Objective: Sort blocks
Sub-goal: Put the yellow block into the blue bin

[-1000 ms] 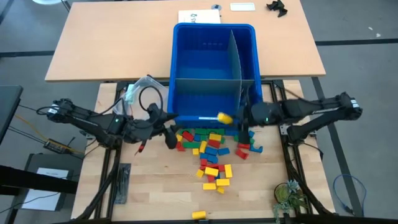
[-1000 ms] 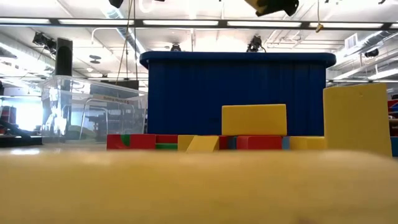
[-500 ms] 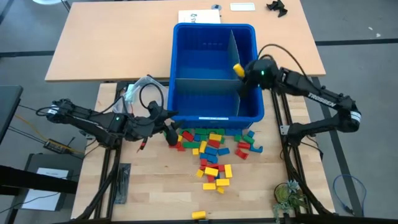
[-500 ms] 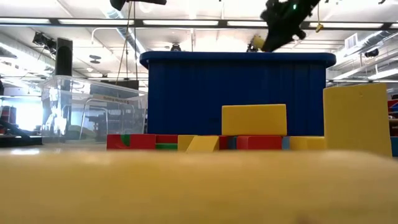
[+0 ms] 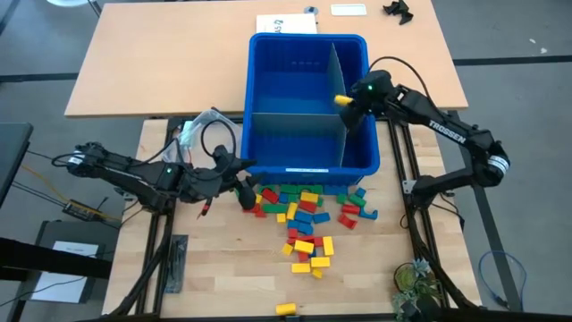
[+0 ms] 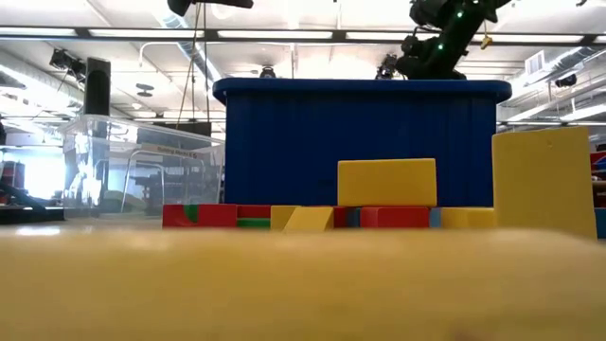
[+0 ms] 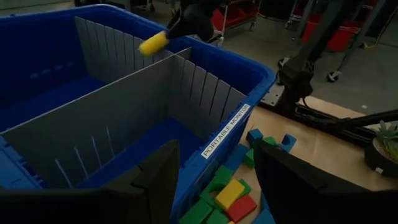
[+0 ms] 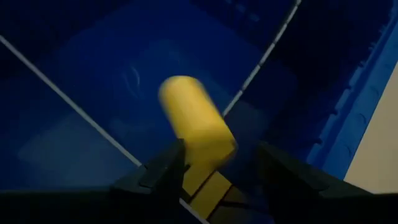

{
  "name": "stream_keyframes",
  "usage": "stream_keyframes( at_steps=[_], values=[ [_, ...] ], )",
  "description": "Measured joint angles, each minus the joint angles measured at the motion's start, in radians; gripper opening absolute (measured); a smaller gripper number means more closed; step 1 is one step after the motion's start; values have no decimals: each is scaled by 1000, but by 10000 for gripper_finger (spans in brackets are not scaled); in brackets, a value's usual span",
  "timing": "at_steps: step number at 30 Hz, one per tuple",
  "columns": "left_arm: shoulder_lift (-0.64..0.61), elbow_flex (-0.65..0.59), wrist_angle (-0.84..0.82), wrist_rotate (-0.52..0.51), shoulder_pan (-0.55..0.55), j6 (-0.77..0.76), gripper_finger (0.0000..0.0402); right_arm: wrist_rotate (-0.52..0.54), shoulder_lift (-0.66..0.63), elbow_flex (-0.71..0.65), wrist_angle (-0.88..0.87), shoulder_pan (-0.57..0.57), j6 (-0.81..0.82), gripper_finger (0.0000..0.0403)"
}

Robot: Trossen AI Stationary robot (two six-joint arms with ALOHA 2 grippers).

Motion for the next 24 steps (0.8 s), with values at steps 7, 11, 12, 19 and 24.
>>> stream_keyframes(
  at_steps=[7,11,12,19,24],
  values=[
    [0,0,-7,4,0,7,214,-17,-98,0,-17,52,-5,237],
    [0,0,-12,4,0,7,214,-41,-154,0,-36,107,-19,243],
    [0,0,-13,4,0,8,214,-47,-165,0,-37,120,-19,243],
    [0,0,-14,4,0,7,214,-56,-176,0,-44,187,-18,235],
    [0,0,-15,2,0,30,214,-135,-176,0,-42,283,-13,229]
  ],
)
